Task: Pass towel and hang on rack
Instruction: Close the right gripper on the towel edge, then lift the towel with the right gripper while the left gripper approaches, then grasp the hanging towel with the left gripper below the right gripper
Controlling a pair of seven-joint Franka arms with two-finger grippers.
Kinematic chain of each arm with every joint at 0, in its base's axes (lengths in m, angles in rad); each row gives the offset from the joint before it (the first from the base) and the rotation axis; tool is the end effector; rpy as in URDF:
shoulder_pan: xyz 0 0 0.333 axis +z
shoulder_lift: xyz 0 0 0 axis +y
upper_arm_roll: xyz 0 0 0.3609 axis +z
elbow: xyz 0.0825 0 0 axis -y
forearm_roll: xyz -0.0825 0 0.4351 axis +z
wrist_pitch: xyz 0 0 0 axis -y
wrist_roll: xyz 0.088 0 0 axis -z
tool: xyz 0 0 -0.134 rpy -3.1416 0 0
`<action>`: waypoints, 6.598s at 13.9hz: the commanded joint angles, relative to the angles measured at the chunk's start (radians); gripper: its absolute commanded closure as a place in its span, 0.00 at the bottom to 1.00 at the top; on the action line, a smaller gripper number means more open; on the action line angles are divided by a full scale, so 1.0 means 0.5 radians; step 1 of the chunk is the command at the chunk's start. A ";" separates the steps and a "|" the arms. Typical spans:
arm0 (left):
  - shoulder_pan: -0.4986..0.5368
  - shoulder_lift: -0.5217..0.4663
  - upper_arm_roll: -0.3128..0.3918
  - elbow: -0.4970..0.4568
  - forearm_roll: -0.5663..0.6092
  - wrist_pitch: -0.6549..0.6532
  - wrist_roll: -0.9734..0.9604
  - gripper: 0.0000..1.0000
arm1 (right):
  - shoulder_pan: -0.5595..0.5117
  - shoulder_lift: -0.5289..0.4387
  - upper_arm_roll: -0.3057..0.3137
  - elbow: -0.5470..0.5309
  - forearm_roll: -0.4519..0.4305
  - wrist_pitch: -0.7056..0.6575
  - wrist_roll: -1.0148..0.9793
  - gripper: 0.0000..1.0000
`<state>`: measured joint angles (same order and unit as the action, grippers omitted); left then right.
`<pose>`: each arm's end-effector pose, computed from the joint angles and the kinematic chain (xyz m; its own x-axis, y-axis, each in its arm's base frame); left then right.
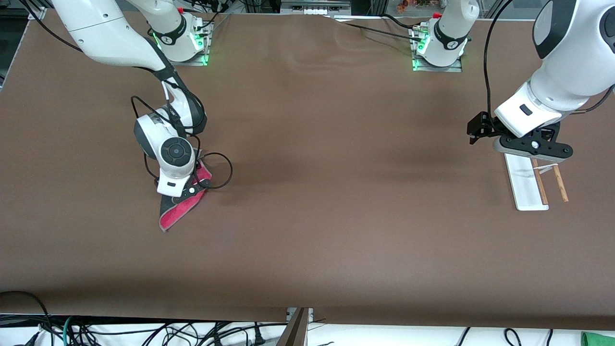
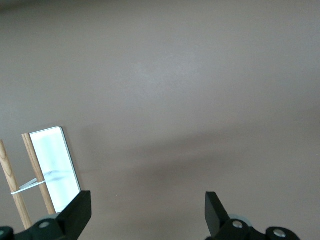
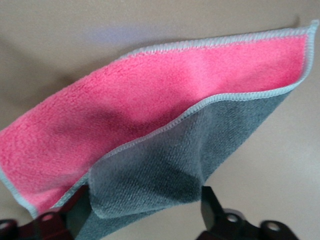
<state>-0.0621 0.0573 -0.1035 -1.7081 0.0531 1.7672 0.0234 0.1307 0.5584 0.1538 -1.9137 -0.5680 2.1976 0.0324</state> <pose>0.6266 -0.0972 0.5519 0.9802 -0.1978 0.0008 -0.1976 -0.9792 -0.0462 0.6343 0.1525 0.1596 0.7937 0.5358 -0.2880 0.6046 -0.7472 0.2760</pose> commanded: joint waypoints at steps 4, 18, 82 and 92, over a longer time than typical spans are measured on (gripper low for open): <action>0.011 -0.032 -0.005 -0.005 0.044 -0.034 0.005 0.00 | -0.016 -0.025 0.002 -0.014 -0.048 0.020 0.018 0.67; 0.008 -0.026 -0.008 -0.005 0.038 -0.034 -0.019 0.00 | -0.019 -0.257 0.060 0.133 0.249 -0.200 0.125 1.00; 0.066 0.471 -0.351 -0.486 -2.183 0.647 3.782 0.88 | 0.641 0.107 0.996 1.401 0.455 -0.195 0.432 1.00; 0.078 0.444 -0.339 -0.459 -2.162 0.605 3.773 1.00 | 0.628 0.107 0.993 1.395 0.458 -0.198 0.429 0.44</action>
<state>-0.0299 0.2975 -0.2763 -1.9364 -1.0055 2.0893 1.8774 0.4360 0.5925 0.6518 -1.2524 -0.3216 2.1050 0.2342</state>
